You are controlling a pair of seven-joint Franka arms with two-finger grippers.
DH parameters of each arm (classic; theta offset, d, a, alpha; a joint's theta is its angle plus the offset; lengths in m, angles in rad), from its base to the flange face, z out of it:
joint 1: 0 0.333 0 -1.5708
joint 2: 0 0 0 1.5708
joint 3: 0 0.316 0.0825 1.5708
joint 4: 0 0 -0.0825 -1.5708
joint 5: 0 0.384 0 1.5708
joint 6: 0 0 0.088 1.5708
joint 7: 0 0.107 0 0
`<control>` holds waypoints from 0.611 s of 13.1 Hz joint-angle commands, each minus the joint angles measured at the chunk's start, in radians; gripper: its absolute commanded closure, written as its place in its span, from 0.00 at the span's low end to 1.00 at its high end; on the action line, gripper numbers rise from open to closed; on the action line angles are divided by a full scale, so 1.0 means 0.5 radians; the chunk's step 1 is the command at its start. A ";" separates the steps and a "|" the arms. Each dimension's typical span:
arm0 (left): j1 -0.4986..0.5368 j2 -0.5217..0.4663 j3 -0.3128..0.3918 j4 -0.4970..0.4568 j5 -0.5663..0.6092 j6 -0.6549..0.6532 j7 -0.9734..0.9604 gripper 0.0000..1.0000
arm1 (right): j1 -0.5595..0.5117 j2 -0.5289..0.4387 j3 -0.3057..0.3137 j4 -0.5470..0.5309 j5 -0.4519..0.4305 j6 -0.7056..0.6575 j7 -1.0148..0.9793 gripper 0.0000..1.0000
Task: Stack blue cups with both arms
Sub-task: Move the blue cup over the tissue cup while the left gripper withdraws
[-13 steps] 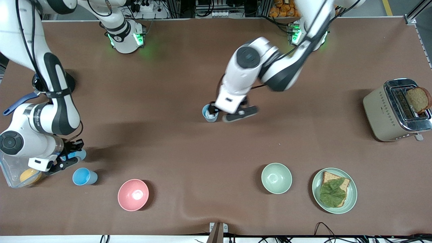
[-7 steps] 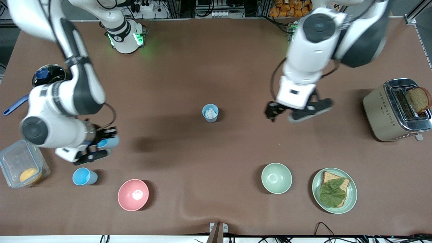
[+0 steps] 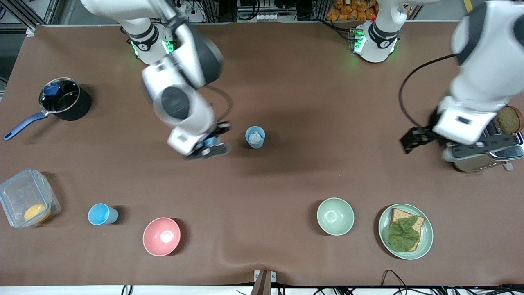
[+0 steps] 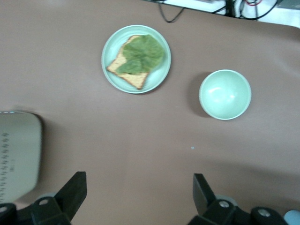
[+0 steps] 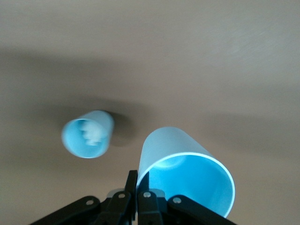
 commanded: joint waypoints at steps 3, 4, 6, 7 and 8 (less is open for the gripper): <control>0.029 -0.080 0.038 0.012 -0.038 -0.156 0.130 0.00 | 0.104 0.113 -0.024 -0.007 0.035 0.182 0.557 1.00; 0.026 -0.080 0.047 0.012 -0.026 -0.159 0.139 0.00 | 0.135 0.141 -0.024 -0.007 0.029 0.182 0.606 1.00; 0.026 -0.083 0.047 0.012 -0.023 -0.162 0.148 0.00 | 0.160 0.165 -0.024 -0.007 0.020 0.185 0.631 1.00; 0.029 -0.086 0.047 0.012 -0.029 -0.162 0.148 0.00 | 0.184 0.178 -0.024 -0.007 0.029 0.191 0.634 1.00; 0.032 -0.089 0.051 0.015 -0.035 -0.162 0.148 0.00 | 0.215 0.190 -0.027 -0.004 0.029 0.215 0.665 1.00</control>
